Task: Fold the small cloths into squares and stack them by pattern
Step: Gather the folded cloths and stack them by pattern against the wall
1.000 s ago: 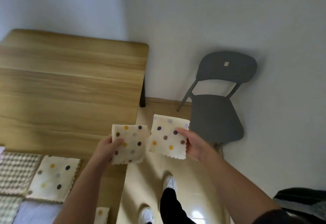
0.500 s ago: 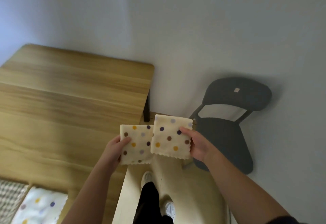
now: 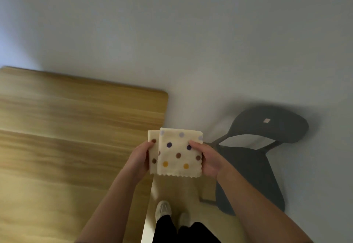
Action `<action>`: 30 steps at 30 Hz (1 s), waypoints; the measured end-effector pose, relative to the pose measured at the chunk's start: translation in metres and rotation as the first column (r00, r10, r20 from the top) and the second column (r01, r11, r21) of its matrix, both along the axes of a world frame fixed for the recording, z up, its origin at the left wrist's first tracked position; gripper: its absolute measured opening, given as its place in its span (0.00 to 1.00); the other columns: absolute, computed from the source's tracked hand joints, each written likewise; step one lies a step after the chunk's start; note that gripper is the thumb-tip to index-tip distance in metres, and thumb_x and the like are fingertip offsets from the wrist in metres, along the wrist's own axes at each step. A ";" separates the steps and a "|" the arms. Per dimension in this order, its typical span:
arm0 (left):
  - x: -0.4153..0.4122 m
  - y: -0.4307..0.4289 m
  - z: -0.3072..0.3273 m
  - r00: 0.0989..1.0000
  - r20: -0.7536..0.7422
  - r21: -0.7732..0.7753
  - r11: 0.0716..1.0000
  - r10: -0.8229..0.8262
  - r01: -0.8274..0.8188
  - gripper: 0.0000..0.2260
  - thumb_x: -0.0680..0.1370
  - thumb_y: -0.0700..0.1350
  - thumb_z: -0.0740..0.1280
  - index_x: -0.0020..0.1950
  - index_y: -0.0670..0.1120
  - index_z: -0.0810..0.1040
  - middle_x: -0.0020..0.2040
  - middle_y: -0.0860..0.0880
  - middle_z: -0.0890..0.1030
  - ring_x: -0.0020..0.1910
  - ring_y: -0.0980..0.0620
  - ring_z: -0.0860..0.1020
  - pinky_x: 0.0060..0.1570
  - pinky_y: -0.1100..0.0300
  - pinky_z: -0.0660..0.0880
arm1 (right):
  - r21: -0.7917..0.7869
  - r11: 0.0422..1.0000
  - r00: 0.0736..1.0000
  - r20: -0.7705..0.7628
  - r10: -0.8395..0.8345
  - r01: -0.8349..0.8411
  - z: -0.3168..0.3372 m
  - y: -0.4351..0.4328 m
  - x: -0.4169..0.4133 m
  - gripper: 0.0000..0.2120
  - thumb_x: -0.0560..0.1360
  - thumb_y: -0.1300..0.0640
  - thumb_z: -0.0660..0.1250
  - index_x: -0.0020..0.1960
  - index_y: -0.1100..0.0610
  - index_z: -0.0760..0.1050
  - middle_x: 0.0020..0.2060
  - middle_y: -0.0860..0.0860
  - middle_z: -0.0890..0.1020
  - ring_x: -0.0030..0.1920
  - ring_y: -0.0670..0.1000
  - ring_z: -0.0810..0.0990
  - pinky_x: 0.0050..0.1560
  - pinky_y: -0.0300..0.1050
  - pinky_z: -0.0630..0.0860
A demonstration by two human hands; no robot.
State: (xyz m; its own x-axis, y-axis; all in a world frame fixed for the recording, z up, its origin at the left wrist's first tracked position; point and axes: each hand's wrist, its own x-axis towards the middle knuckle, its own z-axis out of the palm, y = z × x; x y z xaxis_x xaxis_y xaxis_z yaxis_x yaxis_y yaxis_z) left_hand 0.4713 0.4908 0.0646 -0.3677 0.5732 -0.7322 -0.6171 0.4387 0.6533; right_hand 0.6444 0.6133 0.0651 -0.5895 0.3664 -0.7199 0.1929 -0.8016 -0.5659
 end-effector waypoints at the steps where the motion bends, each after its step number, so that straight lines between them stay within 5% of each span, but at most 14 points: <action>1: -0.003 0.006 0.002 1.000 0.023 0.015 1.000 -0.002 0.001 0.13 0.82 0.44 0.56 0.58 0.40 0.78 0.51 0.39 0.82 0.49 0.42 0.80 0.47 0.47 0.77 | 0.000 1.000 1.000 -0.001 0.007 -0.007 0.000 0.004 -0.006 0.17 0.75 0.54 0.66 0.62 0.59 0.77 0.55 0.58 0.83 0.55 0.60 0.82 0.55 0.58 0.78; 7: -0.016 0.044 0.011 0.998 0.054 0.074 0.996 -0.045 0.041 0.13 0.81 0.42 0.58 0.49 0.39 0.82 0.45 0.40 0.84 0.44 0.42 0.82 0.44 0.47 0.79 | -0.004 0.998 0.999 -0.002 0.055 -0.055 -0.005 0.041 -0.037 0.26 0.69 0.52 0.70 0.65 0.60 0.75 0.56 0.60 0.82 0.56 0.62 0.81 0.54 0.59 0.79; 12: -0.025 0.073 0.011 0.999 0.052 0.070 0.997 0.005 -0.008 0.12 0.80 0.41 0.60 0.50 0.38 0.82 0.45 0.38 0.82 0.45 0.41 0.81 0.51 0.45 0.77 | 0.012 0.994 0.993 0.047 0.110 -0.110 -0.006 0.081 -0.056 0.17 0.77 0.56 0.65 0.63 0.62 0.76 0.55 0.62 0.82 0.51 0.61 0.82 0.49 0.56 0.80; 15: -0.032 0.086 0.010 1.000 -0.005 0.093 0.996 0.002 -0.001 0.13 0.79 0.41 0.60 0.53 0.37 0.82 0.44 0.40 0.82 0.45 0.42 0.80 0.49 0.46 0.77 | 0.044 0.991 0.991 0.053 0.127 -0.129 -0.009 0.100 -0.066 0.16 0.74 0.56 0.67 0.59 0.61 0.78 0.54 0.62 0.83 0.50 0.61 0.82 0.50 0.57 0.80; 19: -0.038 0.099 0.010 0.999 -0.019 0.113 0.993 0.027 -0.025 0.13 0.78 0.44 0.59 0.44 0.41 0.81 0.38 0.42 0.82 0.41 0.42 0.80 0.43 0.50 0.76 | 0.025 0.990 0.988 0.065 0.140 -0.141 -0.014 0.113 -0.077 0.14 0.77 0.56 0.66 0.60 0.61 0.77 0.52 0.61 0.83 0.52 0.61 0.82 0.53 0.59 0.79; 24: -0.054 0.109 0.007 0.999 -0.032 0.158 0.987 -0.024 0.028 0.24 0.78 0.61 0.57 0.59 0.45 0.79 0.53 0.41 0.84 0.52 0.41 0.82 0.52 0.45 0.78 | 0.043 0.989 0.988 0.076 0.138 -0.141 -0.016 0.121 -0.096 0.15 0.77 0.56 0.66 0.61 0.61 0.76 0.52 0.60 0.84 0.54 0.62 0.82 0.54 0.60 0.78; 30: -0.075 0.128 0.005 0.989 -0.149 0.155 0.987 -0.008 0.031 0.11 0.80 0.46 0.62 0.59 0.44 0.78 0.50 0.42 0.84 0.47 0.43 0.83 0.44 0.50 0.80 | 0.122 0.987 0.993 0.068 0.096 -0.104 -0.020 0.131 -0.115 0.13 0.76 0.58 0.67 0.60 0.60 0.77 0.51 0.58 0.84 0.52 0.59 0.83 0.51 0.56 0.80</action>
